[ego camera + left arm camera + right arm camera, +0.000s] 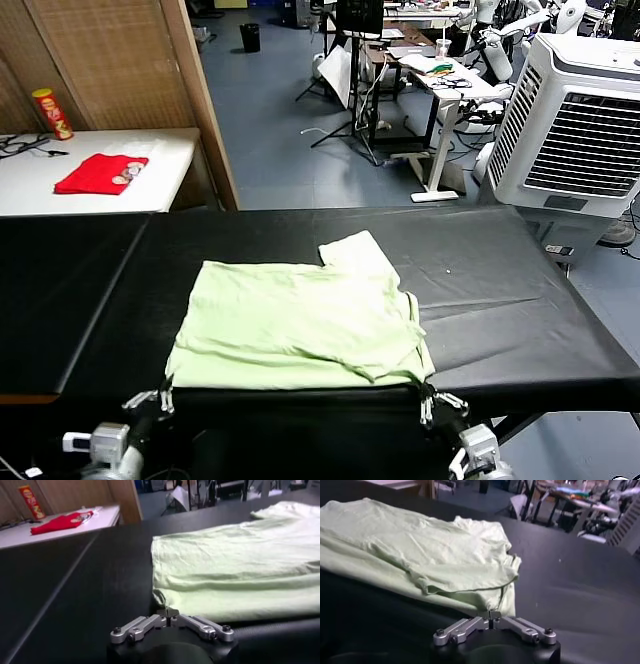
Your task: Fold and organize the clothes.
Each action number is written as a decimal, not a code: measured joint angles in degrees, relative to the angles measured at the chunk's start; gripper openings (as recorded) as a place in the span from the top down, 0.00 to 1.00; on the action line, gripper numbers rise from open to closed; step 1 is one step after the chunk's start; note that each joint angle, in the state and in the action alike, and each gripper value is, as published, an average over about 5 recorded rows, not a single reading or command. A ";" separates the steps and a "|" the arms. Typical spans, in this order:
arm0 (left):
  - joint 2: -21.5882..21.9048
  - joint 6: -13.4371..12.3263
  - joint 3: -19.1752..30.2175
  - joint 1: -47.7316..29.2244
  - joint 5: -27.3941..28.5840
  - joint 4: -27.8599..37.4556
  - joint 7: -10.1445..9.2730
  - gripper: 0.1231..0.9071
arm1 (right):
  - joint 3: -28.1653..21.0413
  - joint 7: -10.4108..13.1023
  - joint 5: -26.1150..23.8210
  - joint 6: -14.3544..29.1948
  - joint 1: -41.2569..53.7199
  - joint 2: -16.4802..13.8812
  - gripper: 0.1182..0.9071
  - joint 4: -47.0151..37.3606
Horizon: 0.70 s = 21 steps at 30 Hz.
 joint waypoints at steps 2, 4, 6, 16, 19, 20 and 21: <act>0.01 1.16 -0.68 0.47 -0.12 -0.82 -0.58 0.47 | 1.21 -0.28 2.33 0.15 1.11 -0.74 0.21 0.83; 0.03 2.33 -1.48 0.48 -0.65 -1.86 -0.82 0.32 | 2.34 -0.36 4.68 1.11 3.53 -1.48 0.16 0.63; -0.05 3.44 -2.08 -0.12 -1.89 -2.89 -1.01 0.23 | 2.79 -0.04 6.69 2.55 7.53 -2.04 0.14 -0.98; -1.36 5.07 1.43 -21.86 -14.51 3.63 -1.52 0.14 | -4.31 0.97 11.08 7.00 37.78 -2.63 0.14 -22.77; -0.60 5.20 4.23 -30.66 -16.56 9.06 -1.23 0.14 | -7.83 1.25 11.28 7.95 46.31 -1.94 0.14 -31.18; -0.28 5.28 5.35 -33.35 -16.95 11.07 -1.23 0.14 | -9.00 1.35 11.37 8.10 48.98 -1.64 0.14 -34.09; 0.06 5.33 6.59 -35.99 -17.22 13.22 -1.19 0.14 | -10.09 1.43 11.49 8.17 51.42 -1.34 0.14 -36.90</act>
